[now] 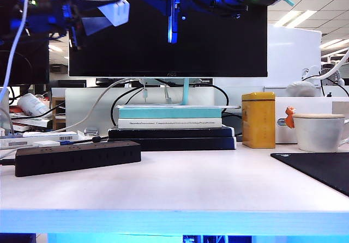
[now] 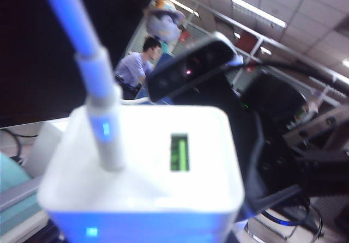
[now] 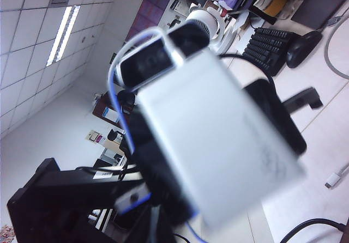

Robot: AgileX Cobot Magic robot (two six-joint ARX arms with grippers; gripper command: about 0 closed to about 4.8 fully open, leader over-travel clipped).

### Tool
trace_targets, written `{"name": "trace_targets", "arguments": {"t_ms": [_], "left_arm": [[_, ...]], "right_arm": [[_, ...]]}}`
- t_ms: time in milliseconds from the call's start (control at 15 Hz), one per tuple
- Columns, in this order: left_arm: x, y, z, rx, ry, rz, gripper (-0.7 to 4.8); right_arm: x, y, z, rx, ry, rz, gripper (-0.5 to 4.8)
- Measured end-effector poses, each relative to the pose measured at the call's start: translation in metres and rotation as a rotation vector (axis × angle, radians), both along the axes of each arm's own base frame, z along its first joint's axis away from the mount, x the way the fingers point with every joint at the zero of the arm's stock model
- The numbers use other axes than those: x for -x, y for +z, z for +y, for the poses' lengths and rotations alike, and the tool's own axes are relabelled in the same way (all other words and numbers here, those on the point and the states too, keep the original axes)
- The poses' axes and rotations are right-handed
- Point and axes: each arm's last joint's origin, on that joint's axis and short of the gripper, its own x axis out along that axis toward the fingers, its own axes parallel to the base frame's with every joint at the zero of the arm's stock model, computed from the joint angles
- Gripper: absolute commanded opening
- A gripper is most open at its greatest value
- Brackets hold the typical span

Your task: Plug the white charger into the left socket.

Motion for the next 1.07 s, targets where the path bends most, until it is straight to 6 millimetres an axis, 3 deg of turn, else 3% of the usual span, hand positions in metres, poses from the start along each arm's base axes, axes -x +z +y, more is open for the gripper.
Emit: {"name": "trace_targets", "arguments": {"t_ms": [133,534,1068], "left_arm": [[0.0015,0.0006,-0.0086,0.0,0.004,-0.032,0.82],[0.0031,0.0062,-0.0056,0.064,0.016,-0.016,0.82],[0.0039,0.0069,-0.006,0.051,-0.004,-0.028,0.82]], "right_arm": [[0.0,0.0001,0.0002,-0.001,-0.003,0.001,-0.02],[-0.0002,-0.005,0.0007,0.034,-0.014,0.018,-0.02],[0.0006,0.0045,-0.0035,-0.002,-0.029,-0.019,-0.02]]}}
